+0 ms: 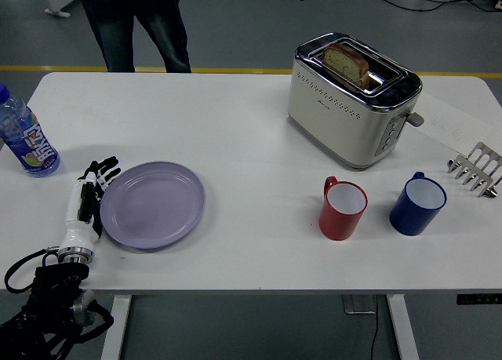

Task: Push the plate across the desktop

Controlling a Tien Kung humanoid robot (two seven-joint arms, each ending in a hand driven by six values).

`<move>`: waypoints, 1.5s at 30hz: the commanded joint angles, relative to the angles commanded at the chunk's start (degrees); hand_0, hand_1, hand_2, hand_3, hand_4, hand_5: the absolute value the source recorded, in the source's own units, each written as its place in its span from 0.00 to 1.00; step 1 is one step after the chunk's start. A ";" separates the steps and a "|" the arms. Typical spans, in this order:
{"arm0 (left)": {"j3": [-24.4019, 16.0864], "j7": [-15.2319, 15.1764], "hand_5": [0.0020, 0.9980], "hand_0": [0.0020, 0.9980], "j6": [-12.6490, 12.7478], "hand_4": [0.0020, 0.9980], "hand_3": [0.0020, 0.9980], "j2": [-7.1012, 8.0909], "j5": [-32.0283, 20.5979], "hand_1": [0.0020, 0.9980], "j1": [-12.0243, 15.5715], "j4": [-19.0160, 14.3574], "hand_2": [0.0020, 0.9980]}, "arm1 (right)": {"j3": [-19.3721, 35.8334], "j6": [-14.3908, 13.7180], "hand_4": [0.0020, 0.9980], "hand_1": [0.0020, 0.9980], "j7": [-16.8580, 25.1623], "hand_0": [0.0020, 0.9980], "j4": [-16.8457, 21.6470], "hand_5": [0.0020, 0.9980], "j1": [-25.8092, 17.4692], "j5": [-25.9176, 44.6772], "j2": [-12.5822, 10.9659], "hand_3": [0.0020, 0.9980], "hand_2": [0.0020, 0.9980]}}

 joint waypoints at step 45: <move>12.04 -0.46 1.00 0.74 0.13 0.48 0.69 -0.47 -5.41 0.76 -4.36 -0.58 0.79 | -0.28 0.57 0.21 0.62 0.39 0.60 -0.14 0.49 1.20 -0.50 0.00 0.65 0.71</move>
